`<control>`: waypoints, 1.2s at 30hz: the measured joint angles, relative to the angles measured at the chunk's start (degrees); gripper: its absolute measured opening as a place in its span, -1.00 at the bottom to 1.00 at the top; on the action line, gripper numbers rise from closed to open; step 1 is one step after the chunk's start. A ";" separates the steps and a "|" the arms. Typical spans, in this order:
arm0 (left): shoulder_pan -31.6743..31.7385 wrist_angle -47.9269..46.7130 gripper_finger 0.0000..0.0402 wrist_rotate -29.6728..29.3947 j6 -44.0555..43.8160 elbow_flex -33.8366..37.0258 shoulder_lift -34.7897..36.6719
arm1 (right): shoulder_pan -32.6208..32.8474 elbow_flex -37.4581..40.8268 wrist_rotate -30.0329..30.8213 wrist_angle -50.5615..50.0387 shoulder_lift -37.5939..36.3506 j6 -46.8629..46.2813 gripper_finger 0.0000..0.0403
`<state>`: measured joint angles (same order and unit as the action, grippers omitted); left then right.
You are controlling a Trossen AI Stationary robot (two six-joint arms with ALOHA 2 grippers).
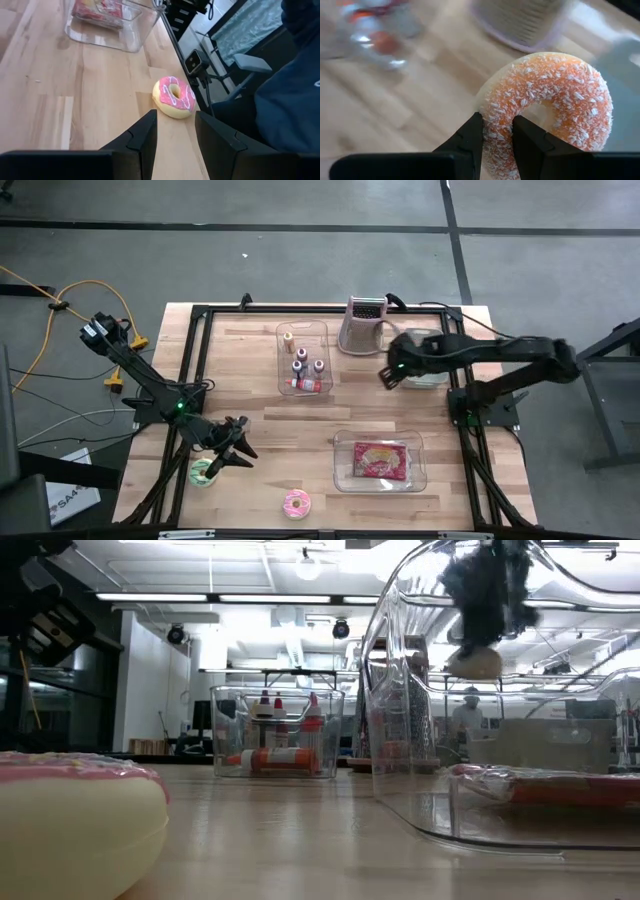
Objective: Pick & Place Food Item
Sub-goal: Put the orange donut into the gray bin
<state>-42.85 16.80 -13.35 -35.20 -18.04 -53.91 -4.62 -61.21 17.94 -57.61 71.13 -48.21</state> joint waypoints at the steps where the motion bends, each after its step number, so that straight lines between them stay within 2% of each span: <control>1: 0.02 0.00 -0.36 -0.30 0.00 0.00 0.00 | -0.97 2.05 0.19 -0.02 -1.78 -0.69 -0.61; 9: 0.02 0.04 -0.36 -0.75 -0.24 0.00 0.00 | -8.33 16.18 -0.05 1.98 -12.03 -3.58 -0.61; 18: 0.02 0.04 -0.36 -0.82 -0.44 0.00 0.00 | -14.34 25.86 -1.70 9.69 -13.17 -2.74 -0.61; 24: 0.02 0.05 -0.36 -0.91 -0.44 0.00 0.00 | -17.46 27.94 -3.51 10.89 -13.17 -2.57 -0.61; 36: 0.02 0.06 -0.36 -0.89 -0.44 0.00 0.00 | -18.06 28.15 -4.64 11.13 -13.15 -1.24 -0.61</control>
<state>-42.83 16.86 -14.24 -35.64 -18.04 -53.91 -22.68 -33.06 13.30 -46.48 57.98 -49.45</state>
